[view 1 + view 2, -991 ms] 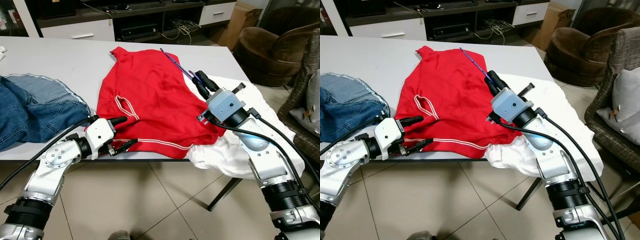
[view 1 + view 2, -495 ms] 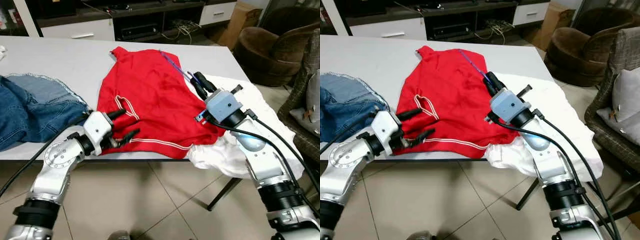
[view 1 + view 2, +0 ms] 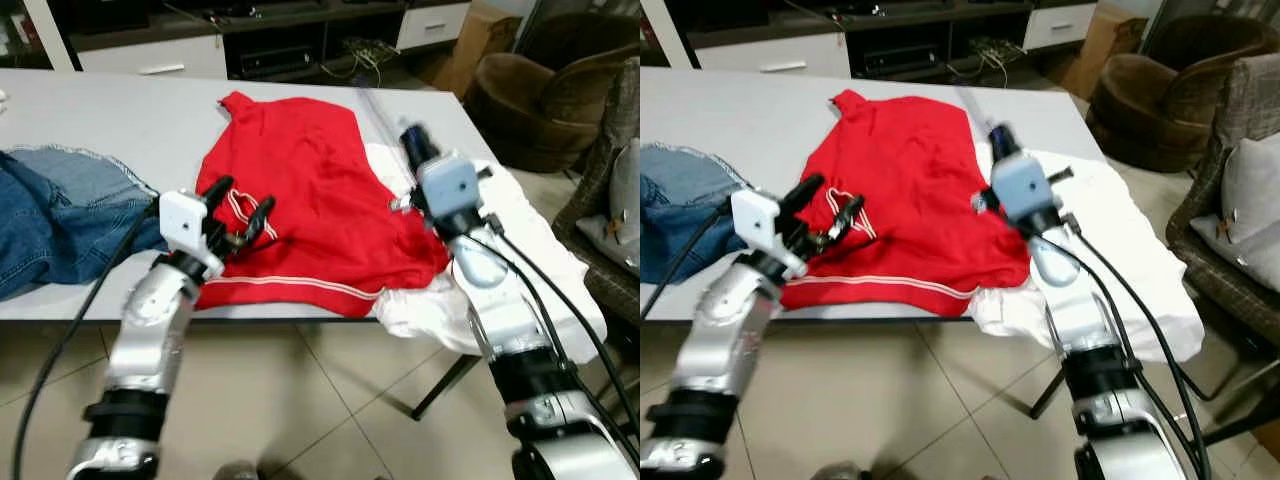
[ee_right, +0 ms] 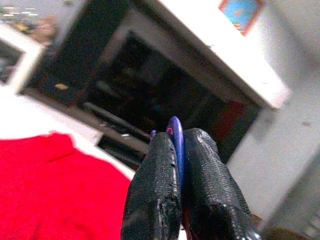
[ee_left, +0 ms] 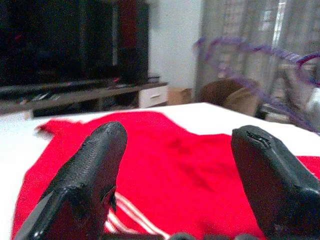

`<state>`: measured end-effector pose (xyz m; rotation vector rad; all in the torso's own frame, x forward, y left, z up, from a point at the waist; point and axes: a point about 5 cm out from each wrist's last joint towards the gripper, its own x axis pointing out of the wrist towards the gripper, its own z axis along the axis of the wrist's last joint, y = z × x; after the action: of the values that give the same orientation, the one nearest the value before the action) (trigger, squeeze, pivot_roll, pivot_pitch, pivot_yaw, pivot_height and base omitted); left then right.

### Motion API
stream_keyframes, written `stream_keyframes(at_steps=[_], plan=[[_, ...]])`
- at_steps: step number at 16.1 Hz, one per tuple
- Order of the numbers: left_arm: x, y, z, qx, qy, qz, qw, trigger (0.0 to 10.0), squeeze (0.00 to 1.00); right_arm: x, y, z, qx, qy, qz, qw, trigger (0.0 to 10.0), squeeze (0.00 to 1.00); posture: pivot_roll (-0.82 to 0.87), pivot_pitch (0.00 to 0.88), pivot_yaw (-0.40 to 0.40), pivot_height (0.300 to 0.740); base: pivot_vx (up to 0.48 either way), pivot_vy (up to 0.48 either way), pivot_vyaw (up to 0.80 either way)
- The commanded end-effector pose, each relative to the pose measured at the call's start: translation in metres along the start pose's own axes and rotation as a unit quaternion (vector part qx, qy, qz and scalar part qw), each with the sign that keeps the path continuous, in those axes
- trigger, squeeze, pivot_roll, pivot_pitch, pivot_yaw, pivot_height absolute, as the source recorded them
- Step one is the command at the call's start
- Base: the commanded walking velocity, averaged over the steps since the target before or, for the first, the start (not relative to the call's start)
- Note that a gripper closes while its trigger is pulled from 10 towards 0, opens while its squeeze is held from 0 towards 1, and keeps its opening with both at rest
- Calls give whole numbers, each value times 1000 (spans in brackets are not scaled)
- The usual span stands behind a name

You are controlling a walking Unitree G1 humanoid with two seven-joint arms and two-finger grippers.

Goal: Hang hanger

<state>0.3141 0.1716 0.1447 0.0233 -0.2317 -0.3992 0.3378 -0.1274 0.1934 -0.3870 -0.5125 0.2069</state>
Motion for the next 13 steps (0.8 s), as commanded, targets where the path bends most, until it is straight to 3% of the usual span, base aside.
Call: stream_keyframes(at_steps=[1,3,5,8,11,13], plan=[[5,1,-2,-8,8,27,1000,10000,0,1,-10,-4,3,15,-36,999,10000,0,171,19,-74,740,0,0,0],[14,-6,-1,-26,4,53,998,10000,0,0,-11,-11,20,29,-57,998,10000,0,177,24,-82,740,0,0,0],[22,-16,-4,-42,12,89,995,10000,0,-11,5,-23,49,54,-76,994,10000,0,186,21,-87,740,0,0,0],[21,-24,-8,-40,21,82,996,10000,0,-13,14,-32,49,69,-83,993,10000,0,192,23,-94,740,0,0,0],[20,-33,-11,-36,29,77,996,10000,0,-4,-5,-48,43,113,-134,984,10000,0,221,38,-105,740,0,0,0],[16,-38,-12,-33,33,78,996,10000,0,1,-5,-47,43,111,-138,983,10000,0,254,60,-112,740,0,0,0]])
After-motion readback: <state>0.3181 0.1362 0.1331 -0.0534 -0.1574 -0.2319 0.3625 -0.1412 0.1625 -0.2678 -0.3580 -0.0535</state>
